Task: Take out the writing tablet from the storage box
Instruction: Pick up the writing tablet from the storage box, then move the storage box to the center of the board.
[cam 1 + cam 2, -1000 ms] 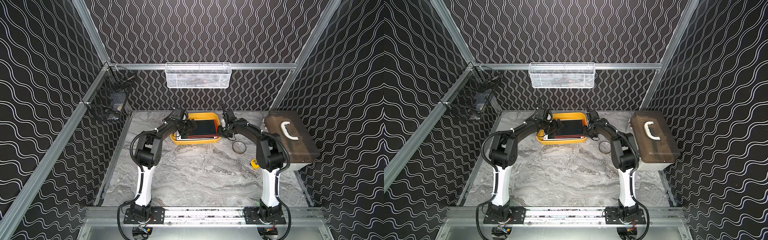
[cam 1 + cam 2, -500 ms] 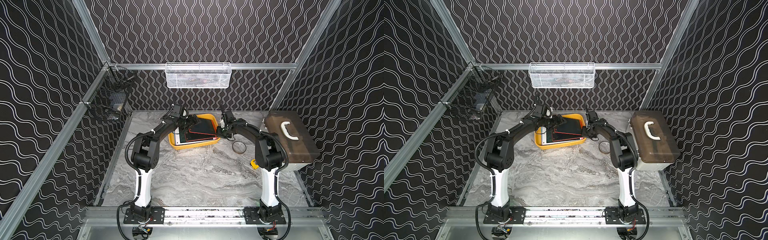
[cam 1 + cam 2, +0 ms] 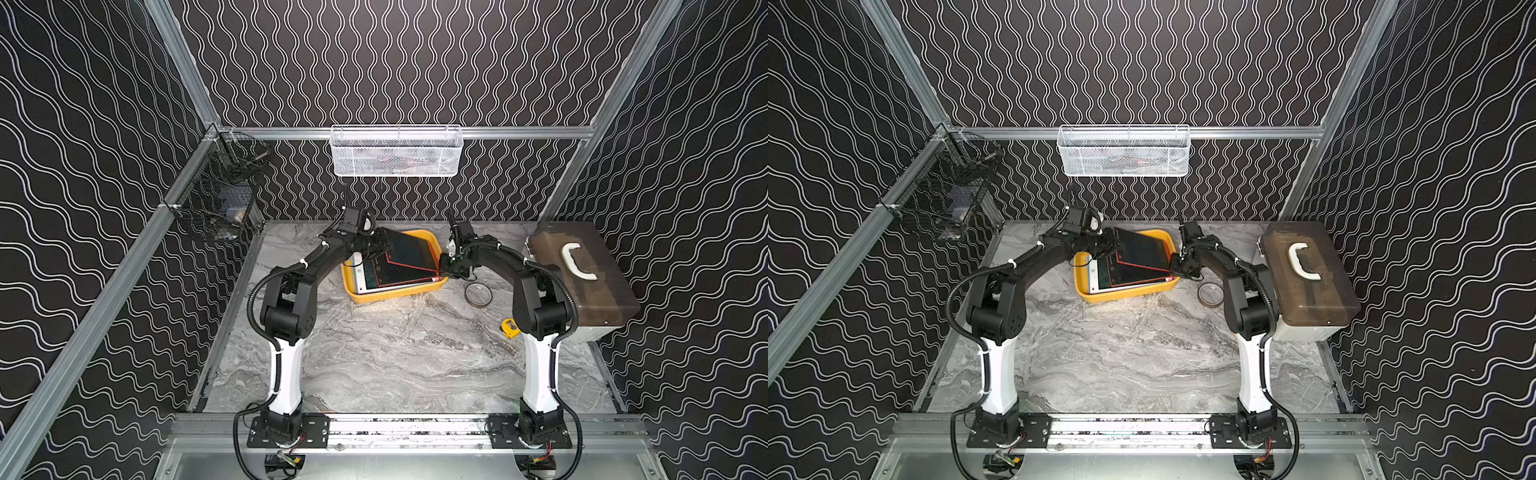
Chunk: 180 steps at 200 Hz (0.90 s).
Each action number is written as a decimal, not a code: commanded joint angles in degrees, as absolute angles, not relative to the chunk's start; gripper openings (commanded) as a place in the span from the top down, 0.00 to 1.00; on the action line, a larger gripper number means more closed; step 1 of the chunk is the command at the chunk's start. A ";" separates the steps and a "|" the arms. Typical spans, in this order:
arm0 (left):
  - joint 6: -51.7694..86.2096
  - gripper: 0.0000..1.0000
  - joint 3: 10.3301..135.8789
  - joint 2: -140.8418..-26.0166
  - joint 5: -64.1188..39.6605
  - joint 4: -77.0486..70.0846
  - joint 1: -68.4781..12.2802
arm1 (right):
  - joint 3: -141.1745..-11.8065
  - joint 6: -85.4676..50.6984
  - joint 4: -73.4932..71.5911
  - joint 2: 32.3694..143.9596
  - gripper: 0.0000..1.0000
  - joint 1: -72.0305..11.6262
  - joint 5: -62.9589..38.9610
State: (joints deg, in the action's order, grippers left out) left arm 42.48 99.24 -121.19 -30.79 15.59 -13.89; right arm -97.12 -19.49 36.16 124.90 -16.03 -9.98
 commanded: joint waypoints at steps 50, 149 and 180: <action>43.21 1.00 102.18 -121.02 -33.26 14.80 -12.60 | -100.19 -25.34 40.07 127.60 0.83 -13.81 -7.47; 49.93 1.00 100.24 -117.16 -41.77 6.05 -7.77 | -113.91 -24.97 40.19 136.33 0.84 -8.85 -4.90; 52.62 1.00 97.44 -113.94 -44.10 2.81 -6.53 | -117.65 -21.62 38.72 138.64 0.81 -8.81 -7.60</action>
